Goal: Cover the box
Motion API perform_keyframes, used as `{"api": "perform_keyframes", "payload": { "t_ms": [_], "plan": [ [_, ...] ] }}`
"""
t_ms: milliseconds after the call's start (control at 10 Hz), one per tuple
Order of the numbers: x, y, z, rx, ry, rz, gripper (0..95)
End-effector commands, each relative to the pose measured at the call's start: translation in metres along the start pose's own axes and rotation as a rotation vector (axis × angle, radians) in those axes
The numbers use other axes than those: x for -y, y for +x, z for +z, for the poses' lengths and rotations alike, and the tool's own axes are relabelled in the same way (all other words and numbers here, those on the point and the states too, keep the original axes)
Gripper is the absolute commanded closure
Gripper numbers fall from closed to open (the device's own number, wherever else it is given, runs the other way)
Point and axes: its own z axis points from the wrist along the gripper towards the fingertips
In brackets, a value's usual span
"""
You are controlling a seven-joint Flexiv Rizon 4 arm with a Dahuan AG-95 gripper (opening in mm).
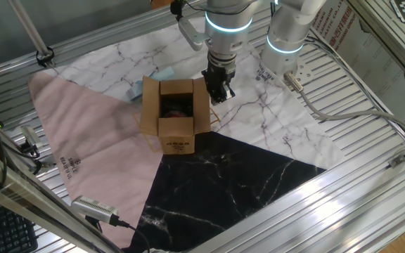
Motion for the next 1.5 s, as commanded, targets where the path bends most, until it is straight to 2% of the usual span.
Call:
{"api": "perform_keyframes", "payload": {
  "t_ms": [100, 700, 1200, 1500],
  "plan": [
    [0.001, -0.002, 0.003, 0.001, 0.001, -0.007, 95.0],
    [0.000, -0.011, 0.001, 0.001, 0.004, -0.018, 95.0],
    [0.006, -0.017, -0.009, -0.005, 0.004, -0.038, 95.0],
    [0.012, -0.022, -0.017, -0.023, 0.002, -0.044, 95.0]
  ]
}}
